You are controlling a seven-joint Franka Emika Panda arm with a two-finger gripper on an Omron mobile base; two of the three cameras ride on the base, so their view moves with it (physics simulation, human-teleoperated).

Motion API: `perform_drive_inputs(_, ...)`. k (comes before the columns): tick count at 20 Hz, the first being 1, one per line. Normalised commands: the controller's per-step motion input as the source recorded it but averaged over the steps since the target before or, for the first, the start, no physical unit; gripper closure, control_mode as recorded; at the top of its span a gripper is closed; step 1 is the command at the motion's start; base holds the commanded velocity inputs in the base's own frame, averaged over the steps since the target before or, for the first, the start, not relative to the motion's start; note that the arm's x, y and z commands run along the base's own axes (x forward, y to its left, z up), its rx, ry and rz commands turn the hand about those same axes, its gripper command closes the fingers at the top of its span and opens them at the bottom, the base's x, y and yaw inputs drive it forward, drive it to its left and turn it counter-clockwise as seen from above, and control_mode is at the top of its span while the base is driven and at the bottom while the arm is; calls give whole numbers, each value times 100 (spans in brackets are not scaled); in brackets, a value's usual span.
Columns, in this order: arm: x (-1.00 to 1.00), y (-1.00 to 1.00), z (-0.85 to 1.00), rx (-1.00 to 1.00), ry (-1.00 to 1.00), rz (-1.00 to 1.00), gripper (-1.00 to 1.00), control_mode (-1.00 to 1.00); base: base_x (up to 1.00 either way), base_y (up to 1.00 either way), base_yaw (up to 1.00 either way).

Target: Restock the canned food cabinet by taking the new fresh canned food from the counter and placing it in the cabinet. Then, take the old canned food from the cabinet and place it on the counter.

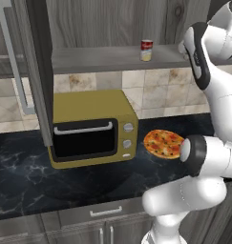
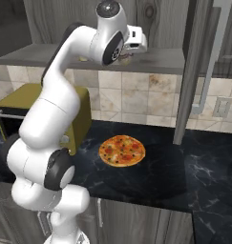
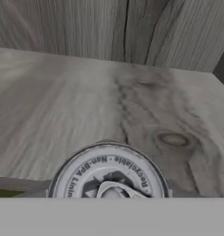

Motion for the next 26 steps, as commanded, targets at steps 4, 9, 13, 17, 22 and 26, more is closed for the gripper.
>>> perform_drive_inputs(4,82,0,-15,0,0,-3,100,-100,0,0,0)
perform_drive_inputs(9,79,0,-19,0,0,-3,100,-100,0,0,0)
perform_drive_inputs(13,57,0,-34,0,0,-3,-100,-100,0,0,0)
perform_drive_inputs(17,31,-1,-30,0,0,-1,-100,-100,0,0,0)
perform_drive_inputs(22,32,-1,-15,-3,-1,0,-100,-100,0,0,0)
perform_drive_inputs(26,35,0,-18,-7,-3,0,-100,-100,0,0,0)
